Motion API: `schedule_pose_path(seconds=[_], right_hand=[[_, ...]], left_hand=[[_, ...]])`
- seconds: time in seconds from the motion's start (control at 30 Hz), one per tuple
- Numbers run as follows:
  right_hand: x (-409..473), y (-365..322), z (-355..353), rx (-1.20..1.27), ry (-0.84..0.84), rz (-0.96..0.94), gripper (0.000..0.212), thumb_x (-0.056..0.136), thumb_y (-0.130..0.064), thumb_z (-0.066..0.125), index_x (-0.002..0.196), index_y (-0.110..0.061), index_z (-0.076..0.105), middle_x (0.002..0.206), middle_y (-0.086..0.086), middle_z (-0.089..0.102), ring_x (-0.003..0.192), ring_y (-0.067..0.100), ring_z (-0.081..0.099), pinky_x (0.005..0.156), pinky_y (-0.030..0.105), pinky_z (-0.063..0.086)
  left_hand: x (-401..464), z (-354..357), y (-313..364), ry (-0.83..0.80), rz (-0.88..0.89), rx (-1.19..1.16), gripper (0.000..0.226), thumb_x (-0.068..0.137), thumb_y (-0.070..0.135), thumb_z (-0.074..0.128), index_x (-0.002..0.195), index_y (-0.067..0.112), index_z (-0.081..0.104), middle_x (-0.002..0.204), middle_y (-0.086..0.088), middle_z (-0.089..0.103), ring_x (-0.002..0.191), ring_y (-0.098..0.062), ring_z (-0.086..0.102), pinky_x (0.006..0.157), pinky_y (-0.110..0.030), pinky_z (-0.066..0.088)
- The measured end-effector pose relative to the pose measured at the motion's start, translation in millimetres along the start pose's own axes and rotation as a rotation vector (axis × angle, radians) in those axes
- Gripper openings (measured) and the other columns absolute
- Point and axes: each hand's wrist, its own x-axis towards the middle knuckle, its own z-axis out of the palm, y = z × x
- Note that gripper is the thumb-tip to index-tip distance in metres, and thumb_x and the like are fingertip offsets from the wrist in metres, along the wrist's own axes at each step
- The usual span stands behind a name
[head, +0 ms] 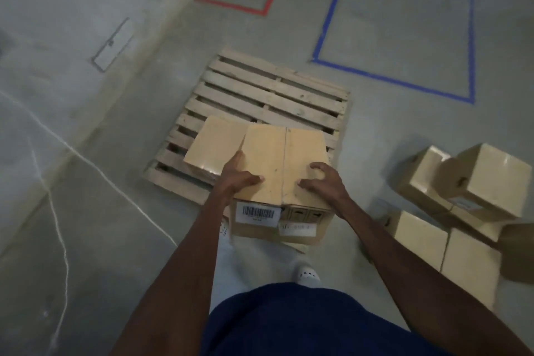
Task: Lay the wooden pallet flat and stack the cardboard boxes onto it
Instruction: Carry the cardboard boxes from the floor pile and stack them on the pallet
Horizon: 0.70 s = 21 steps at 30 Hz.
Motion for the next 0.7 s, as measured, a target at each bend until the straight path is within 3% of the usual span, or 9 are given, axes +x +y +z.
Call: schedule_pose_path(seconds=[0.13,0.43,0.57,0.7], right_hand=[[18,-37,32,0.054,0.113,0.082,0.068,0.067,-0.042,0.086,0.127,-0.028,0.058,0.140,0.004,0.047,0.123,0.024,0.049,0.099,0.038,0.045],[57,-81,87,0.134,0.206,0.147,0.075,0.067,-0.039,0.087,0.133,-0.028,0.055,0.144,0.006,0.043,0.130,0.028,0.045,0.106,0.049,0.043],[89,-68,108,0.088,0.201,0.152,0.079,0.070,-0.037,0.086,0.139,-0.025,0.051,0.145,0.005,0.040,0.132,0.027,0.043,0.107,0.048,0.041],[144,-13,141,0.028,0.210,0.121,0.079,0.070,-0.034,0.086,0.139,-0.023,0.050,0.146,0.005,0.040,0.132,0.026,0.042,0.101,0.038,0.039]], left_hand=[[56,-46,25,-0.138,0.041,0.083,0.102,0.073,0.015,0.084,0.155,0.016,0.023,0.157,-0.008,0.029,0.140,-0.025,0.033,0.110,-0.034,0.032],[131,-101,44,-0.215,0.077,0.229,0.101,0.074,0.020,0.084,0.154,0.019,0.023,0.157,-0.007,0.030,0.141,-0.026,0.032,0.112,-0.038,0.032],[174,-99,17,-0.218,0.057,0.221,0.104,0.070,0.022,0.087,0.154,0.021,0.025,0.155,-0.005,0.032,0.139,-0.025,0.035,0.112,-0.041,0.035],[242,-79,-38,-0.235,0.077,0.341,0.109,0.067,0.034,0.088,0.154,0.027,0.023,0.159,0.003,0.028,0.142,-0.021,0.031,0.115,-0.042,0.031]])
